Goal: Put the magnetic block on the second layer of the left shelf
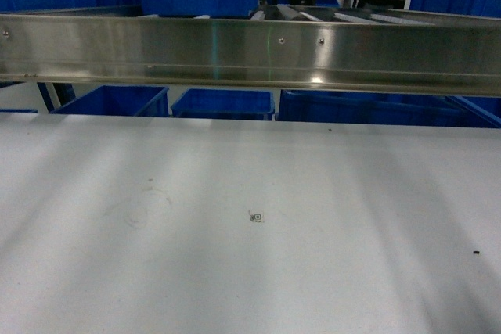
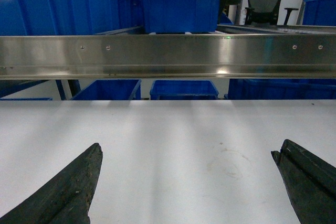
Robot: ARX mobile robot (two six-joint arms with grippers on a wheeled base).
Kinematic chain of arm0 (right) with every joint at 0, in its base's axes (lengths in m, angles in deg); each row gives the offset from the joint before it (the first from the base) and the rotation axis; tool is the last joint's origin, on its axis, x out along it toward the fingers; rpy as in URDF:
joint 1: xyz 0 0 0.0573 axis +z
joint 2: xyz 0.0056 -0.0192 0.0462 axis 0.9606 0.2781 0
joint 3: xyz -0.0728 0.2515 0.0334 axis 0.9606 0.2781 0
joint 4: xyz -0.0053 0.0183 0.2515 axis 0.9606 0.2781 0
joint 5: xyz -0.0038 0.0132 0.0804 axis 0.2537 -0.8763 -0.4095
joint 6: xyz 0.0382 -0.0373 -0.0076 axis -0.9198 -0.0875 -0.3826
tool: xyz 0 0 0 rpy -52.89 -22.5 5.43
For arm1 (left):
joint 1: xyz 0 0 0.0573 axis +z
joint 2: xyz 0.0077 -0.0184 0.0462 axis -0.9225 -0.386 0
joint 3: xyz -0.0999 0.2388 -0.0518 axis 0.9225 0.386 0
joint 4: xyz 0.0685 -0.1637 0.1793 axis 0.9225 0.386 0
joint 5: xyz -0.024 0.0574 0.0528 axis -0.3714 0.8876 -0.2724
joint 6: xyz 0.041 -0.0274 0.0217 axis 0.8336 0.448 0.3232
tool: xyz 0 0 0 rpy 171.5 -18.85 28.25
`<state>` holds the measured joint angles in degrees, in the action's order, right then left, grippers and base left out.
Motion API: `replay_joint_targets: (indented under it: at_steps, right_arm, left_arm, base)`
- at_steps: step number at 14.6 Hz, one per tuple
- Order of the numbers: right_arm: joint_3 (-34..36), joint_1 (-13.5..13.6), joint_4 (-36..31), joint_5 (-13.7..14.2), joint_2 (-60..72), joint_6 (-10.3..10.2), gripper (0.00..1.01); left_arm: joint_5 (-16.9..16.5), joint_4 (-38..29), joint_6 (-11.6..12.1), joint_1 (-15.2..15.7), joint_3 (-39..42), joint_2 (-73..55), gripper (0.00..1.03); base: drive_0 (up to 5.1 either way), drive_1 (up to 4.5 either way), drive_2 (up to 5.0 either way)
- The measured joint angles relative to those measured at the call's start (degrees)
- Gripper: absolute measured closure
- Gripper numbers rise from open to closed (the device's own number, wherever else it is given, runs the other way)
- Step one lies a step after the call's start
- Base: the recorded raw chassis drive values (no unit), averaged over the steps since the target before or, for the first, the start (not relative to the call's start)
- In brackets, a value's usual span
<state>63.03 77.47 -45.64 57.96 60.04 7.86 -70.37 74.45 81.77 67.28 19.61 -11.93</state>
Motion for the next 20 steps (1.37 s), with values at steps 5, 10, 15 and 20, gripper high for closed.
replay_joint_targets:
  at_steps: [5, 10, 15, 20]
  right_arm:
    - [2.1, -0.6, -0.1, -2.6, -1.0, 0.7, 0.67]
    - [2.1, -0.6, -0.2, -2.7, -1.0, 1.0, 0.67]
    - [2.1, -0.6, -0.2, -2.7, -1.0, 1.1, 0.67]
    - [2.1, -0.6, -0.2, -2.7, -1.1, 1.1, 0.67]
  left_arm:
    - [0.0, 0.0, 0.0, 0.0, 0.0, 0.0, 0.05]
    - [0.0, 0.0, 0.0, 0.0, 0.0, 0.0, 0.05]
    - [0.0, 0.0, 0.0, 0.0, 0.0, 0.0, 0.05]
    - [0.0, 0.0, 0.0, 0.0, 0.0, 0.0, 0.05]
  base:
    - [0.0, 0.0, 0.0]
    - [0.0, 0.0, 0.0]
    - [-1.0, 0.51, 0.5]
    - [-4.9, 2.53, 2.5]
